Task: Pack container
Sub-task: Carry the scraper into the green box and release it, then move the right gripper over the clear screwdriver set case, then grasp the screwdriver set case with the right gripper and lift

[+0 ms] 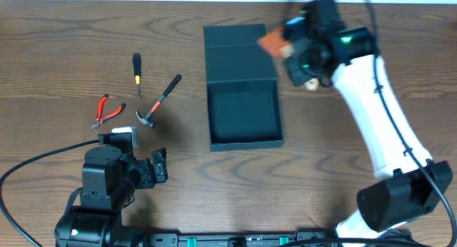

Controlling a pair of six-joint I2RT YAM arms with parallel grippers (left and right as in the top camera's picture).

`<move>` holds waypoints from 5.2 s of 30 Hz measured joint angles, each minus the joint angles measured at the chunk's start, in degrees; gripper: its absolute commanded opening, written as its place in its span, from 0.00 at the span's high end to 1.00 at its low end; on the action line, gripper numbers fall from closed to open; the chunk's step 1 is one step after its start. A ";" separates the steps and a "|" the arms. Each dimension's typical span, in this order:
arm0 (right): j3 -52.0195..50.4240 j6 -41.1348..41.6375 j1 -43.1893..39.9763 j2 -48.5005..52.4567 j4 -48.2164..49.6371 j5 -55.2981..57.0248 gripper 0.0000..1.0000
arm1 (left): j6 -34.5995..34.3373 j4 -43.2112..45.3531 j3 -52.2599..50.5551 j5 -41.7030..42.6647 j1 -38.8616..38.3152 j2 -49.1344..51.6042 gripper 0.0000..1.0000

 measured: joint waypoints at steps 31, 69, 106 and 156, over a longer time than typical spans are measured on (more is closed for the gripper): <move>-20.94 -25.33 9.94 0.07 14.16 -8.83 0.99 | 0.02 0.26 0.00 -1.55 0.00 0.00 0.02; -32.41 -19.85 9.94 0.09 23.50 -9.77 0.49 | 0.00 0.26 0.00 -1.55 0.00 0.00 0.01; 0.33 -5.14 -44.24 3.43 -9.42 -3.15 0.01 | 0.02 2.29 0.02 -2.82 0.00 0.04 0.01; -1.99 -12.50 -44.28 23.15 -2.01 -1.55 0.01 | 0.02 2.38 0.02 -4.52 0.00 0.04 0.01</move>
